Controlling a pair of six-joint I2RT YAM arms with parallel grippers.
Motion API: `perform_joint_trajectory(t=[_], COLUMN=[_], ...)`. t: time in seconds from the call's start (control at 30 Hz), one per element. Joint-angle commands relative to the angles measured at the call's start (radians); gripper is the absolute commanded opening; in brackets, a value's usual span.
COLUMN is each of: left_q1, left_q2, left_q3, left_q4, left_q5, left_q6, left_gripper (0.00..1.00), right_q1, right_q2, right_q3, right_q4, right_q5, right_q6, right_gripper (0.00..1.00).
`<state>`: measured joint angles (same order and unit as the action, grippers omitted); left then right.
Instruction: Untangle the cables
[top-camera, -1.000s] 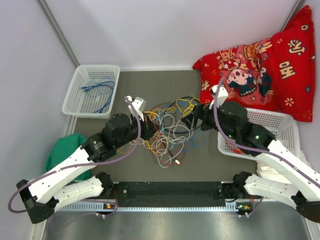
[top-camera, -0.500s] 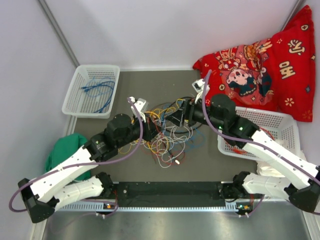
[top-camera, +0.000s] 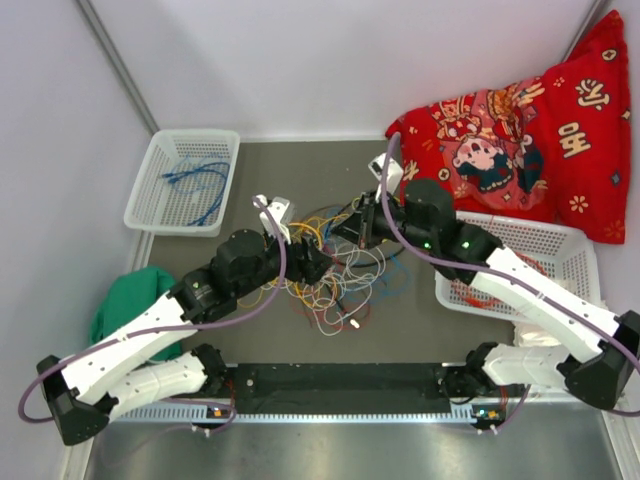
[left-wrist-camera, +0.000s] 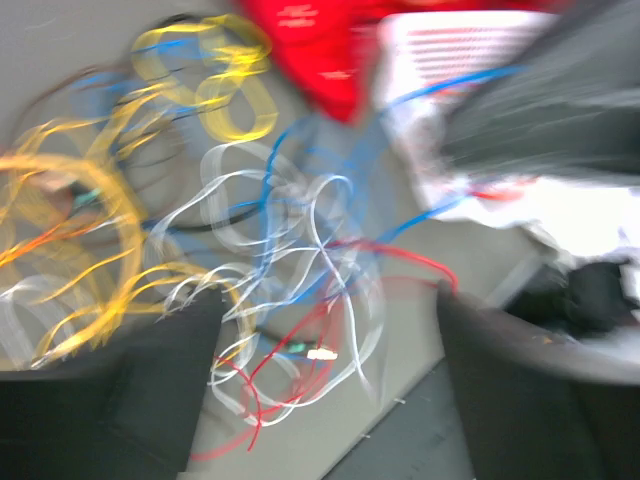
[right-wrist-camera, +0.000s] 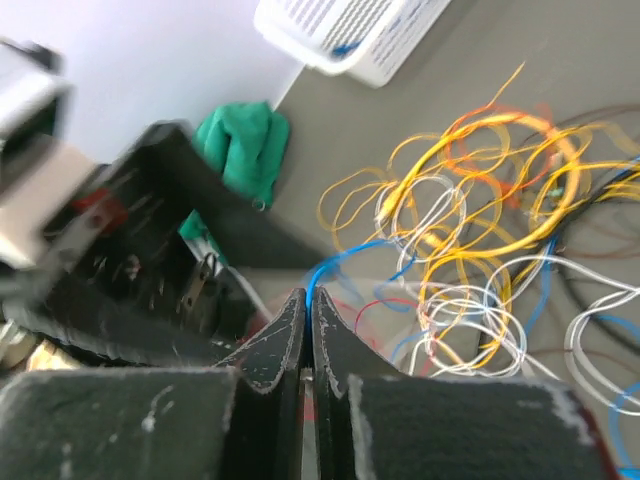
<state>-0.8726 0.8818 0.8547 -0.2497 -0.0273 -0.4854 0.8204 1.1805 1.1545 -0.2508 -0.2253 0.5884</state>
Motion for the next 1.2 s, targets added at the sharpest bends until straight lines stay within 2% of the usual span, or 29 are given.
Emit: perform_joint_trajectory(t=[0.0, 0.1, 0.33, 0.5, 0.53, 0.63, 0.67, 0.73, 0.77, 0.9, 1.17], left_q1=[0.003, 0.004, 0.012, 0.014, 0.014, 0.014, 0.014, 0.014, 0.014, 0.014, 0.014], left_q2=[0.012, 0.026, 0.052, -0.110, -0.133, -0.202, -0.213, -0.225, -0.218, -0.126, 0.022], left_q3=[0.069, 0.101, 0.138, 0.067, 0.055, 0.000, -0.014, -0.052, -0.063, -0.086, -0.069], left_q4=[-0.161, -0.252, -0.362, -0.179, -0.078, 0.087, 0.199, 0.310, 0.413, 0.600, 0.875], left_q5=[-0.279, -0.432, -0.633, -0.692, -0.686, -0.562, -0.469, -0.366, -0.250, -0.041, 0.084], left_q6=[-0.028, -0.059, -0.149, -0.081, -0.058, 0.039, 0.056, 0.094, 0.100, 0.099, 0.091], left_gripper=[0.99, 0.99, 0.99, 0.99, 0.99, 0.99, 0.99, 0.99, 0.99, 0.99, 0.99], right_q1=[-0.001, -0.003, -0.004, -0.003, -0.003, -0.003, -0.003, -0.003, -0.003, -0.003, -0.003], right_q2=[-0.084, -0.108, -0.137, -0.154, -0.153, -0.147, -0.147, -0.145, -0.147, -0.153, -0.153], right_q3=[0.144, 0.203, 0.297, 0.388, 0.408, 0.468, 0.476, 0.475, 0.468, 0.418, 0.387], right_q4=[-0.062, -0.142, -0.240, -0.263, -0.269, -0.292, -0.295, -0.297, -0.292, -0.262, -0.217], right_q5=[0.113, 0.178, 0.264, 0.274, 0.276, 0.270, 0.268, 0.256, 0.250, 0.203, 0.031], right_q6=[-0.100, -0.145, -0.193, -0.231, -0.239, -0.251, -0.251, -0.236, -0.228, -0.173, -0.085], right_gripper=[0.00, 0.00, 0.00, 0.00, 0.00, 0.00, 0.00, 0.00, 0.00, 0.00, 0.00])
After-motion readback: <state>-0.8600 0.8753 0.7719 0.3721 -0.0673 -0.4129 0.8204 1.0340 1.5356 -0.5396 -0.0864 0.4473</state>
